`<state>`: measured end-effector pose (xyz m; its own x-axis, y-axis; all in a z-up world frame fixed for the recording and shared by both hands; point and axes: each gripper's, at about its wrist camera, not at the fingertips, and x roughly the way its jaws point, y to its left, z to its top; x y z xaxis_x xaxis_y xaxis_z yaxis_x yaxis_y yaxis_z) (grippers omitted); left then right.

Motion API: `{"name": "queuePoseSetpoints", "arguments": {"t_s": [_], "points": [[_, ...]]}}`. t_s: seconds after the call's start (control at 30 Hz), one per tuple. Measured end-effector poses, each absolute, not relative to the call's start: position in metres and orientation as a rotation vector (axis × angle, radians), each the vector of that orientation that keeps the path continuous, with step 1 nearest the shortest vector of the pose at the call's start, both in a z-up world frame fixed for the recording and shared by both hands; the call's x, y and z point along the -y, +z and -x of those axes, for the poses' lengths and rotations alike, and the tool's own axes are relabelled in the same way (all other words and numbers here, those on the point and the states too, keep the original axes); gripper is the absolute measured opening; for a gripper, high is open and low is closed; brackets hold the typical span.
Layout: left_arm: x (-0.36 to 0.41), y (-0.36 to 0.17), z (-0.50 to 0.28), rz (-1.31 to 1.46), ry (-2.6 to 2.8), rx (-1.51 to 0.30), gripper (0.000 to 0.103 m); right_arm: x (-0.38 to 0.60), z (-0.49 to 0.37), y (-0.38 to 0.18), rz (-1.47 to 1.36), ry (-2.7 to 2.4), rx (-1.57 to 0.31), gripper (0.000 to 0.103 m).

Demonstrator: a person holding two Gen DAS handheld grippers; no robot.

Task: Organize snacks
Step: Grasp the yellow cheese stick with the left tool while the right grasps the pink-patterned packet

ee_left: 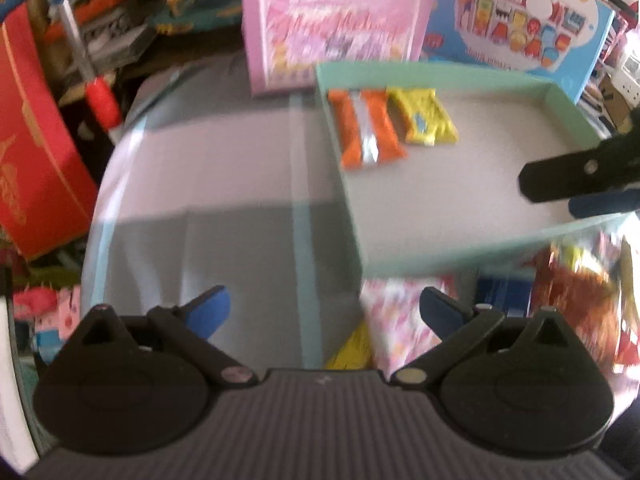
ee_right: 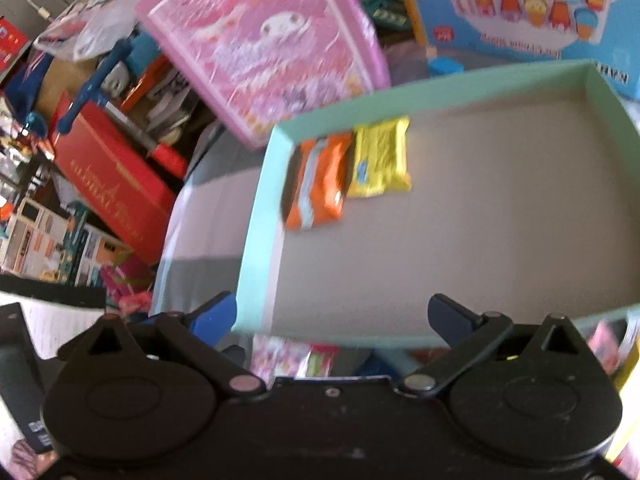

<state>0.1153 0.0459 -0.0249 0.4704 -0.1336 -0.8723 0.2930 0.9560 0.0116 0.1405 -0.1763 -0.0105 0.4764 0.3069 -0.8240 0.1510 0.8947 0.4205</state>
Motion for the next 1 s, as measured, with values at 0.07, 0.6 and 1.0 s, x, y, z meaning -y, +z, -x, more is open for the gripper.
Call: {"name": "queuePoseSetpoints", "arguments": {"t_s": [0.07,0.6,1.0], "points": [[-0.055,-0.034,-0.108,-0.162,-0.255,-1.067,0.103,0.167,-0.134,-0.013,-0.480,0.112,-1.095,0.103],[-0.079,-0.072,-0.088,-0.178,-0.319,-1.113,0.063,0.095,-0.131,-0.045,-0.421,0.141,-1.212,0.079],[-0.096,-0.068,-0.060,-0.013,-0.340,-1.137,0.022,0.059,-0.143,-0.066,-0.283,0.056,-1.248,0.063]]}}
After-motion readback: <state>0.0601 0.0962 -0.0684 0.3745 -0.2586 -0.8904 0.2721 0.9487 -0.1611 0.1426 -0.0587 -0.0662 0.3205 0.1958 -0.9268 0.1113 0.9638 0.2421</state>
